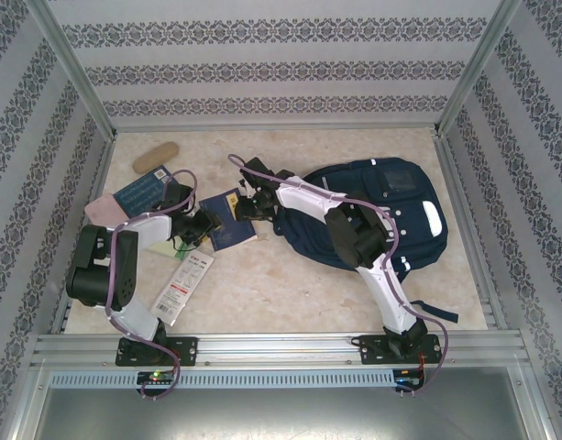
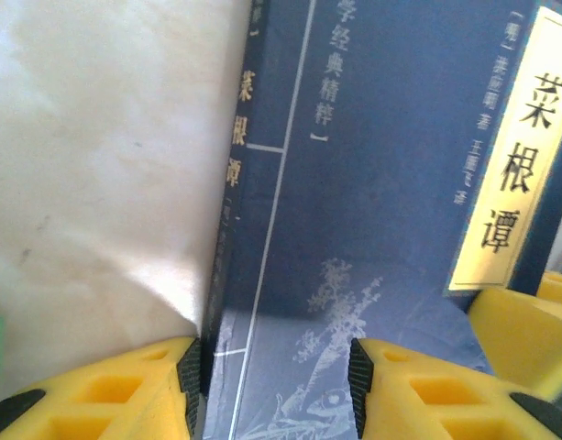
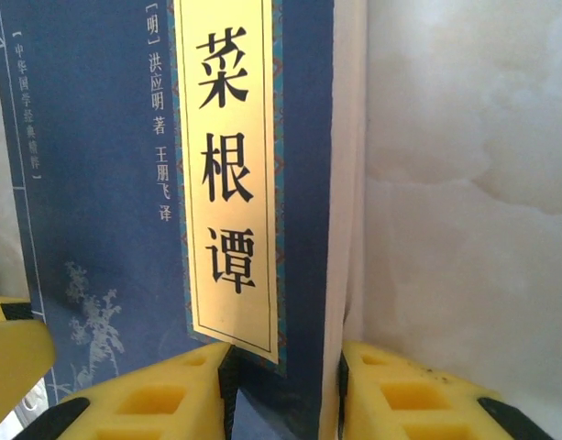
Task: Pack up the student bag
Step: Pick up the book at the center of the table.
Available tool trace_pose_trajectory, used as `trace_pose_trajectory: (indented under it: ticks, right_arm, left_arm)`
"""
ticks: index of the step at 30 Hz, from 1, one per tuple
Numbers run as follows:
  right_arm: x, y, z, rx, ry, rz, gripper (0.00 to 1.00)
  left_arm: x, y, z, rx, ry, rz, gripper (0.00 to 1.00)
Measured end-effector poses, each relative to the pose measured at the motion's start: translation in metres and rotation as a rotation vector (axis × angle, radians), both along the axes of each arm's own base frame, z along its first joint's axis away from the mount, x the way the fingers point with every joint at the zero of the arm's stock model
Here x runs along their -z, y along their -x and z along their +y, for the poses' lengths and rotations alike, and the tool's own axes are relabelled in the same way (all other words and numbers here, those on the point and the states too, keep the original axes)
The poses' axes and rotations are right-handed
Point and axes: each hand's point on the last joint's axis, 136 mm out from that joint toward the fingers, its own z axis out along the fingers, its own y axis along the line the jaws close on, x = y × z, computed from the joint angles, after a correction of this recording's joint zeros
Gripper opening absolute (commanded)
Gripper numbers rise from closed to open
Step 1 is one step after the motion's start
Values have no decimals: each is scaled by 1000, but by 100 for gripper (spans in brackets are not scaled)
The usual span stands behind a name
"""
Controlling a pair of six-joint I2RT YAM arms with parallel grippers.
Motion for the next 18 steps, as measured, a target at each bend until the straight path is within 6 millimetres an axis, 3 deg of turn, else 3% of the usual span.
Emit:
trace_pose_trajectory:
  ticks: [6,13,18]
  right_arm:
    - [-1,-3,1,14,-17,-1,35]
    - [2,0,4,8,-47,12,35]
    - [1,1,4,4,-58,11,35]
  left_arm:
    - [-14,-4,-17,8,129,-92,43]
    - [-60,-16,-31,63,225,-239,43]
    - [-63,-18,-33,74,232,-253,43]
